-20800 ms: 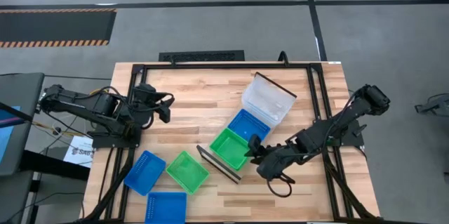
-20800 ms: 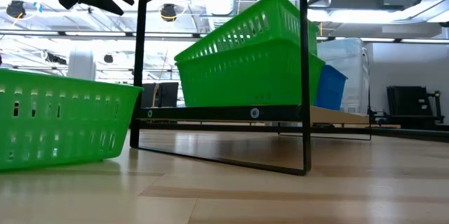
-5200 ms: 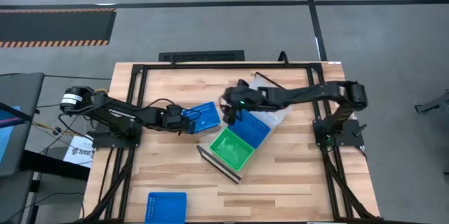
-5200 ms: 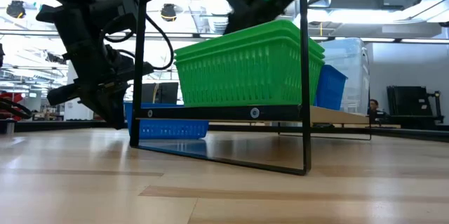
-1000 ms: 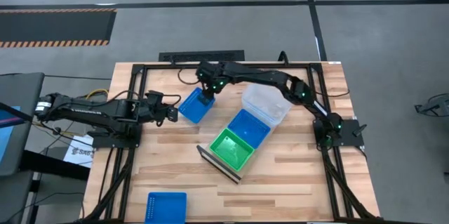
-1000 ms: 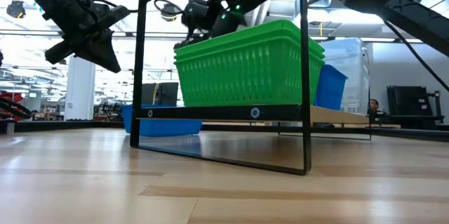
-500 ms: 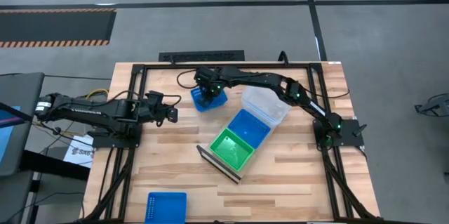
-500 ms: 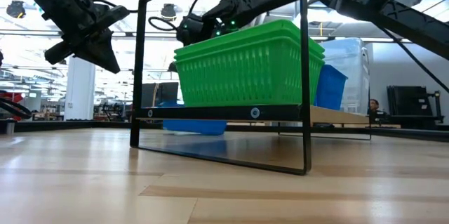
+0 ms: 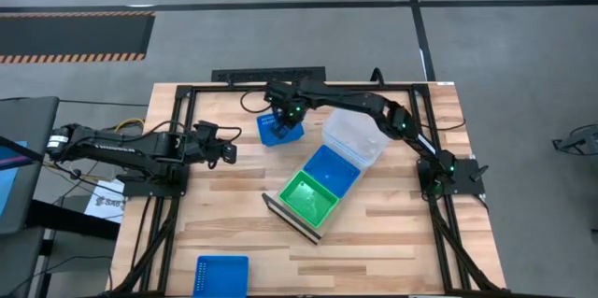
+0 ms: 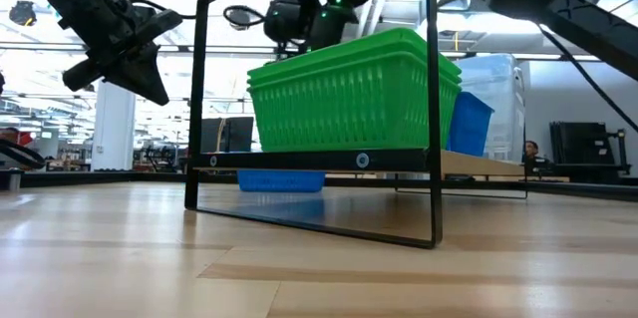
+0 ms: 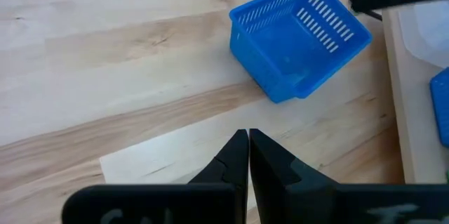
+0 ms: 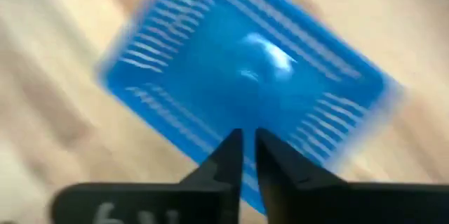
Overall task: Stack baskets on shelf by color
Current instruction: Stack the top blue bin on the other blue bin on the shelf
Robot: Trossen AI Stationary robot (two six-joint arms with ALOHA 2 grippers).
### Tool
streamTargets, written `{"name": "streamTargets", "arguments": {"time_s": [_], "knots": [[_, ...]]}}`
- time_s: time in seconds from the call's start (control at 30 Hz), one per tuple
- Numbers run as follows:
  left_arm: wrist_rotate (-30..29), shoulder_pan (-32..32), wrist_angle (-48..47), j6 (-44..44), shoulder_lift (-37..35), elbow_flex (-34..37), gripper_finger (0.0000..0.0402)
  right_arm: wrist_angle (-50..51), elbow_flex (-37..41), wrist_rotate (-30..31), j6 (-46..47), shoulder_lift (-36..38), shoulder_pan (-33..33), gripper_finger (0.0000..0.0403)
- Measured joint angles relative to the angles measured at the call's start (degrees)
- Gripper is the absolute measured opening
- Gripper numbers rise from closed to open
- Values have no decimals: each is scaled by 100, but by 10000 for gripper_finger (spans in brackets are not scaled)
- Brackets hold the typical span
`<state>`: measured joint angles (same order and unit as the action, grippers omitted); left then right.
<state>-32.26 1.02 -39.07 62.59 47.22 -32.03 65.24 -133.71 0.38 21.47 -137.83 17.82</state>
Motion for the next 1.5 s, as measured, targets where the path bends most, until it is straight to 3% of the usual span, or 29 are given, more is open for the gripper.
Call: {"name": "streamTargets", "arguments": {"time_s": [0.17,0.27,0.37,0.6,1.07,1.2,1.3,1.43,1.5], "knots": [[-157,0,-26,2,-2,0,4,635,-15,1150,105,63,39,161],[-187,0,-52,2,-2,0,15,579,0,1151,131,67,152,217],[-140,0,-52,-29,0,0,26,590,9,1165,296,67,300,248],[-38,0,-88,-45,-1,0,38,580,9,1027,374,69,531,249],[54,0,-156,-85,-2,0,39,716,13,549,363,-503,343,243],[56,0,-160,-87,-1,0,39,735,11,547,450,-488,345,211],[56,0,-168,-85,-2,0,39,738,11,538,540,-488,375,148],[58,0,-175,-98,0,0,39,672,11,384,417,-488,409,35],[58,0,-177,-105,-1,0,39,594,9,344,358,-486,410,16]]}}
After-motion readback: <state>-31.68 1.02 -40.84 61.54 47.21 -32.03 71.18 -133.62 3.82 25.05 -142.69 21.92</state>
